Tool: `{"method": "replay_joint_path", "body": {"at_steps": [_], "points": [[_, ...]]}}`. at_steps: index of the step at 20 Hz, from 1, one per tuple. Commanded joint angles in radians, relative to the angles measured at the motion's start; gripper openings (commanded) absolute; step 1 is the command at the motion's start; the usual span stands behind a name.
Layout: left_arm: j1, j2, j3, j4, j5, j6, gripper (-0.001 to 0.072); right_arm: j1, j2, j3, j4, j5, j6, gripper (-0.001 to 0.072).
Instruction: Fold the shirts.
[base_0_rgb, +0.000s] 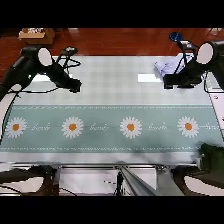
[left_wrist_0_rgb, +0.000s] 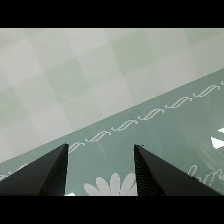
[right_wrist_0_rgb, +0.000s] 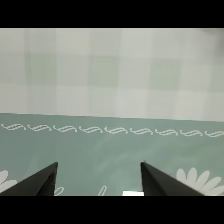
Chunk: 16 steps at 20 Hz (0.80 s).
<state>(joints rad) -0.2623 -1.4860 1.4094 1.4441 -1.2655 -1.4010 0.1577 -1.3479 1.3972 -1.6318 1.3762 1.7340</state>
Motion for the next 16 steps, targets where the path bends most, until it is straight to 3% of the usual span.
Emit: {"method": "replay_joint_path", "body": {"at_steps": [1,16], "points": [[0.000,0.000,0.001,0.000,0.000,0.000,0.0503,-0.001,-0.001,0.001,0.000,0.000,0.000,0.0589],[0.000,0.000,0.001,0.000,0.000,0.000,0.0503,-0.001,-0.001,0.001,0.001,-0.015,0.000,0.0589]]}}
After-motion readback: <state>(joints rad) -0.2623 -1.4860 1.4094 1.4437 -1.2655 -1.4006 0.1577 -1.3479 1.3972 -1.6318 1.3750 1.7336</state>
